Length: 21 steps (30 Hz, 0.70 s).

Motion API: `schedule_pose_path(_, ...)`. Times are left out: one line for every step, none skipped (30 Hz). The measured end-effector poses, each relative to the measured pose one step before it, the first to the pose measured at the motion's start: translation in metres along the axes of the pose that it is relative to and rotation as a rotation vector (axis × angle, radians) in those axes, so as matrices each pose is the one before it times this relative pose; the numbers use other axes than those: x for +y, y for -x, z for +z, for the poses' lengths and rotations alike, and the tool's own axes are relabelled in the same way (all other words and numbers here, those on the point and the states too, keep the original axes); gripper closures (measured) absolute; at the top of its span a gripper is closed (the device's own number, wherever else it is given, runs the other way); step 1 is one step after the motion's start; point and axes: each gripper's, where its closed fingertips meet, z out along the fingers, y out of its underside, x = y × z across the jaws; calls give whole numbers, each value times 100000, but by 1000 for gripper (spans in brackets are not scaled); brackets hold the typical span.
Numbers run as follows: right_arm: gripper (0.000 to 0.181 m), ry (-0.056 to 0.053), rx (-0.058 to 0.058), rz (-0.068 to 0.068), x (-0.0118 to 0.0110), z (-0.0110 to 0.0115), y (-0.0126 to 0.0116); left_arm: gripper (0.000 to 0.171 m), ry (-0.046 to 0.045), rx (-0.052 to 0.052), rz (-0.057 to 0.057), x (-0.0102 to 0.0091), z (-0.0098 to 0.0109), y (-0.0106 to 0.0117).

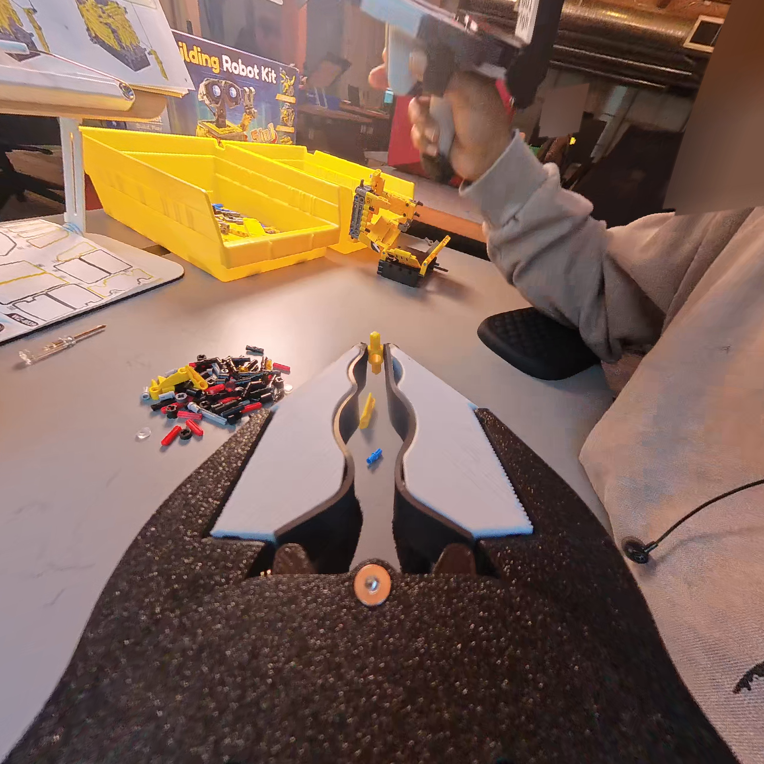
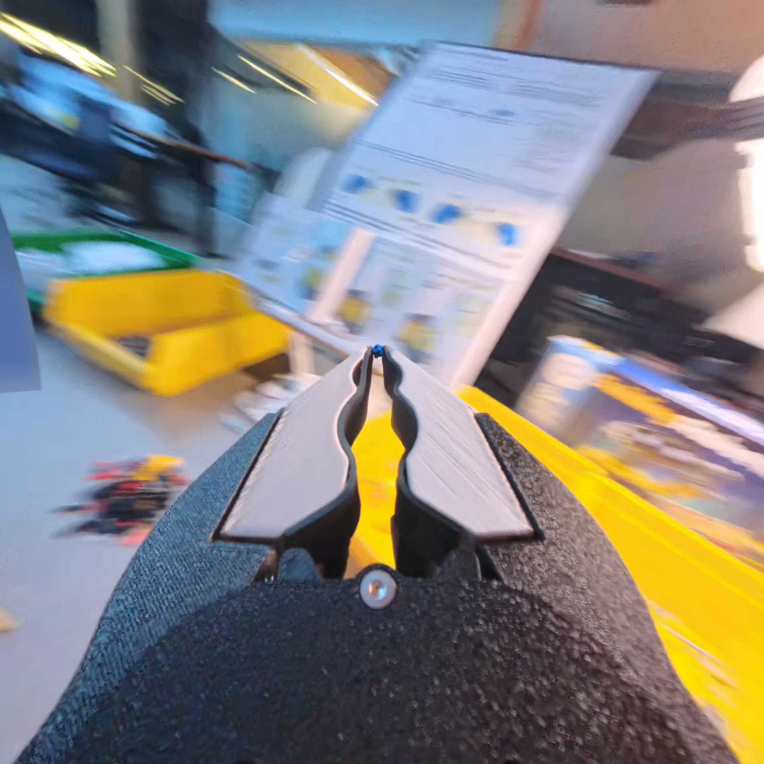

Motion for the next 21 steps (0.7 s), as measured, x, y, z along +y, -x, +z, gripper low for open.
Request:
schedule_pose_path(178,6324,13908,-5880,298,-932,-4455,165,458,118,-445,102,84,0)
schedule_pose_path(178,5450,10789,-2903,834,-341,-3955,165,408,569,-536,93,101,-71)
schedule_pose_path(178,6133,6479,41,1427,258,-3143,165,282,603,-340,59,88,-120)
schedule_pose_path(178,8265,2909,1488,2035,742,-2356,165,277,344,101,57,66,-124)
schedule_pose_path(178,8328,1322,972,2208,1024,-1813,165,165,-236,707,36,29,-92)
schedule_pose_path(178,6087,1688,557,1933,1117,-1551,165,342,-368,1084,39,9,-95)
schedule_pose_path(174,5130,2070,452,1786,1100,-1327,165,118,-769,1249,-10,-22,-27)
schedule_pose_path(167,4794,1733,486,1624,973,-1040,165,-143,-751,1235,-54,-48,-27)
schedule_pose_path(162,2225,1387,693,1072,692,-713,165,37,-348,693,-21,-34,-20)
schedule_pose_path(162,-90,112,1330,506,268,-252,165,-59,-222,195,-17,-24,-4)
schedule_pose_path(160,-2173,-553,1751,-85,-129,110,165,-233,-167,-48,-26,-33,19)
schedule_pose_path(159,-3400,-637,943,-519,-469,371,165,-116,-52,-223,-1,-13,40)
schedule_pose_path(158,-4796,-699,-152,-907,-708,633,165,-116,-28,-351,12,13,49)
schedule_pose_path(157,-5024,-2023,-694,-1129,-856,1108,165,-118,346,-641,4,24,10)
schedule_pose_path(157,-5637,-5850,-1412,-1360,-946,2030,165,-389,813,-1123,-24,42,-36)
schedule_pose_path(157,-5836,-9134,-2029,-1483,-924,2908,165,-737,1334,-1622,-71,47,-104)
schedule_pose_path(156,-5162,-10600,-2457,-1436,-752,3515,165,-869,1609,-1932,-78,56,-146)
schedule_pose_path(156,-4512,-11674,-2730,-1333,-489,3998,165,-892,1706,-1789,-89,44,-171)
schedule_pose_path(156,-3938,-12748,-1956,-1205,-122,4383,165,-987,1728,-1275,-105,48,-218)
schedule_pose_path(156,-3598,-13972,-111,-1037,326,4675,165,-1133,1885,-777,-116,59,-284)
schedule_pose_path(156,-2756,-13590,453,-738,801,4609,165,-1063,2101,-755,-106,73,-320)
